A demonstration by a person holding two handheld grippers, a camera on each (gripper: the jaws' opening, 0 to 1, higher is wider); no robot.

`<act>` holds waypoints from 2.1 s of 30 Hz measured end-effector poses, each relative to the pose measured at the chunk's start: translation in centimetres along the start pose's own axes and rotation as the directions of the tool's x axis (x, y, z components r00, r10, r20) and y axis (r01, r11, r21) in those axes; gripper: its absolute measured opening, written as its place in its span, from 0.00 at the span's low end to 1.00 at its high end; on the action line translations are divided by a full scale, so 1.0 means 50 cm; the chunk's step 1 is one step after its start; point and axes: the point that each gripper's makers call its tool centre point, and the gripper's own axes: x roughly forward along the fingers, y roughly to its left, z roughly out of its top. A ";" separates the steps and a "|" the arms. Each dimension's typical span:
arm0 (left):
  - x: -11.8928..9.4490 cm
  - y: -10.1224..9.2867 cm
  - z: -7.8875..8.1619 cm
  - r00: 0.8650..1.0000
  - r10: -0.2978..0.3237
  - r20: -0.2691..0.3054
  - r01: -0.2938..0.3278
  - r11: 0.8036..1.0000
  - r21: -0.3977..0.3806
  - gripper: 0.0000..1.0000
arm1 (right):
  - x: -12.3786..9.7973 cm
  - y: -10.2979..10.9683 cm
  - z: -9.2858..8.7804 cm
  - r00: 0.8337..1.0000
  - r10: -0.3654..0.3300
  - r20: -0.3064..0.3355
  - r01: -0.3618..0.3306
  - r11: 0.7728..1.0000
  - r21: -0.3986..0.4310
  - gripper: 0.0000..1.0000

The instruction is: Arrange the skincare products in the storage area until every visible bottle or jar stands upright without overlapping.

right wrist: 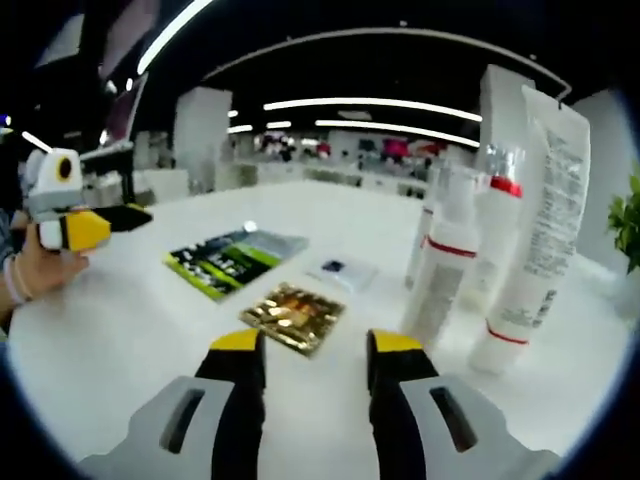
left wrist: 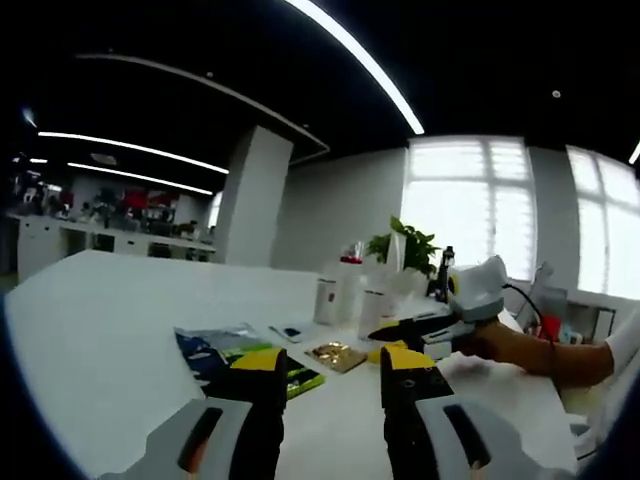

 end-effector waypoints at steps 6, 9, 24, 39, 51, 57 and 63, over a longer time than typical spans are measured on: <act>0.004 0.006 -0.004 1.000 0.010 -0.002 -0.010 1.000 0.013 0.63 | -0.009 0.055 0.045 0.989 0.114 0.091 -0.119 0.992 0.048 0.45; 0.007 0.012 -0.002 1.000 0.030 0.006 -0.030 0.998 0.059 0.75 | -0.019 0.069 0.074 0.978 0.138 0.158 -0.149 0.987 0.062 0.51; -0.016 0.074 -0.006 0.977 0.190 -0.093 -0.184 0.981 0.062 1.00 | -0.146 0.085 0.129 0.959 0.167 0.228 -0.148 0.984 -0.099 1.00; -0.157 -0.035 0.115 0.980 0.154 -0.122 -0.145 0.986 0.084 0.99 | -0.291 0.053 0.171 0.972 0.163 0.172 -0.142 0.982 -0.128 1.00; -0.290 -0.056 0.119 0.965 0.232 -0.125 -0.225 0.972 0.064 1.00 | -0.413 0.036 0.124 0.985 0.121 0.121 -0.116 0.992 -0.047 1.00; -0.338 -0.049 0.104 0.959 0.274 -0.079 -0.270 0.962 0.048 0.99 | -0.456 0.011 0.101 0.992 0.008 0.126 -0.004 0.999 -0.033 1.00; -0.383 -0.041 0.069 0.942 0.316 -0.115 -0.313 0.949 0.048 1.00 | -0.505 0.010 0.107 0.977 -0.035 0.209 0.036 0.999 0.001 1.00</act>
